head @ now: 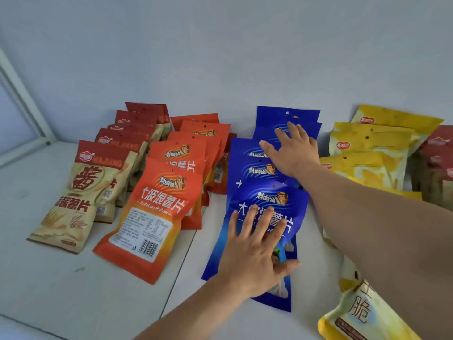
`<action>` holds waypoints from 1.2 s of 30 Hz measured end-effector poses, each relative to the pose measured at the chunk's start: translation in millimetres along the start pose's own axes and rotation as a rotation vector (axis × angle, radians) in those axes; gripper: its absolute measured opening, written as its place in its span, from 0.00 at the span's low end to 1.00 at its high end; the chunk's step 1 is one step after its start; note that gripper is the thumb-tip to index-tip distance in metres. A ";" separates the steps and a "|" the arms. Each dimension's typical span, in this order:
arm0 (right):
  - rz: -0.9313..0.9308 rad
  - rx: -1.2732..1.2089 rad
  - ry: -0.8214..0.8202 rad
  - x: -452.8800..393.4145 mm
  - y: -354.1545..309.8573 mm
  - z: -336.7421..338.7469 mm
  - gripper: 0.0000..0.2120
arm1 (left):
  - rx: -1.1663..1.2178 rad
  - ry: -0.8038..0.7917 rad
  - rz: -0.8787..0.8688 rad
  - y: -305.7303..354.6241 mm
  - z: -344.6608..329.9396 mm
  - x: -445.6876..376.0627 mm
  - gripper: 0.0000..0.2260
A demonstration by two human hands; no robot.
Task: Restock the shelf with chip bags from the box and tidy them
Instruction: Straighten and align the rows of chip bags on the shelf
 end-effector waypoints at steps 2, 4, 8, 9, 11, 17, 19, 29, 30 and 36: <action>0.028 0.028 -0.013 -12.4 1.0 -1.3 0.38 | 0.022 0.001 0.008 -2.4 -3.4 -4.2 0.33; 0.029 0.038 -0.054 -20.2 4.5 -8.2 0.39 | 0.053 0.013 0.018 -4.9 -7.4 -8.2 0.30; 0.000 -0.014 -0.162 -21.7 12.2 -34.4 0.39 | 0.105 0.039 0.030 -8.7 -11.7 -15.0 0.26; -0.001 -0.016 -0.181 -21.7 13.0 -40.6 0.39 | 0.112 0.049 0.029 -8.8 -12.8 -16.8 0.26; -0.004 -0.037 -0.208 -23.8 13.2 -47.7 0.39 | 0.105 0.069 0.028 -9.4 -14.4 -20.2 0.25; -0.008 -0.187 -0.091 -15.5 12.4 -31.3 0.37 | 0.148 0.046 0.063 -10.2 -13.8 -26.9 0.24; -0.067 -0.307 0.024 -2.3 13.3 -25.8 0.35 | 0.250 0.064 0.125 -14.8 -5.7 -30.9 0.29; -0.398 -0.764 0.286 65.9 38.2 -54.5 0.38 | 0.722 0.095 0.697 -93.6 5.9 -69.6 0.50; -0.436 -0.782 0.284 67.5 42.2 -57.1 0.37 | 0.850 0.057 0.738 -102.6 -0.2 -75.2 0.50; -0.532 -1.056 0.119 65.8 41.7 -70.7 0.32 | 1.362 0.000 0.643 -111.3 -1.4 -101.1 0.26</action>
Point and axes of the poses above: each hand's wrist, its own x-axis away from the middle knuckle, its own z-axis out of the back of the hand, y = z × x, the point moved 8 cm from there along -x, towards the middle knuckle, and after that the axes turned 4 degrees about z, right-handed, at the moved point
